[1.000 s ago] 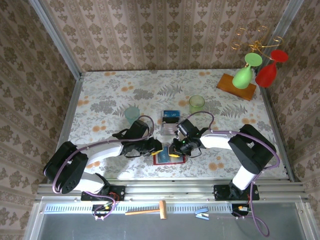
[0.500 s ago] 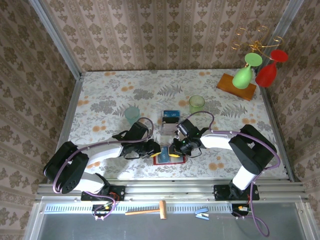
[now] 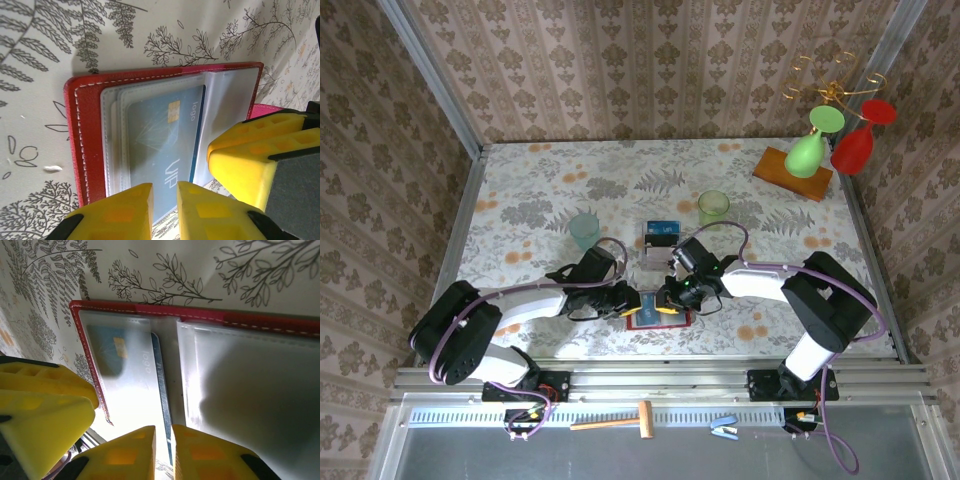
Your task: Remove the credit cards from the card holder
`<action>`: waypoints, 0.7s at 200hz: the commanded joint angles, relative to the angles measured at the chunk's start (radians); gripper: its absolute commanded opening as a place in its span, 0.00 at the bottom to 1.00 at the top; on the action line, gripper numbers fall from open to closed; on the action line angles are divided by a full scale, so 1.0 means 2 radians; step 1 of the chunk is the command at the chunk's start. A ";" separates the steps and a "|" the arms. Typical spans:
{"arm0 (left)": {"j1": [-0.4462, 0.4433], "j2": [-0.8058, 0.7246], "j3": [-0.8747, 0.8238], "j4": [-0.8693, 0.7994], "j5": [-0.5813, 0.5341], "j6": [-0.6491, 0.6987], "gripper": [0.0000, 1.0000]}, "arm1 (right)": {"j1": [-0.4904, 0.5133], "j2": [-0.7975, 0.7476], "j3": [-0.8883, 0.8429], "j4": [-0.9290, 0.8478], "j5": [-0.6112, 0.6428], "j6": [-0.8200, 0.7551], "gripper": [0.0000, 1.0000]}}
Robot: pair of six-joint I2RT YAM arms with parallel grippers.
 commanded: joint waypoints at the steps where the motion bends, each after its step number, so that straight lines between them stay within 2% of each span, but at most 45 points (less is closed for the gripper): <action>1: -0.001 0.008 -0.007 -0.008 -0.007 0.007 0.21 | 0.005 0.008 0.013 0.008 -0.012 0.009 0.20; 140: 0.001 0.017 -0.011 -0.008 -0.009 0.012 0.21 | 0.007 0.030 0.011 0.020 -0.018 0.014 0.20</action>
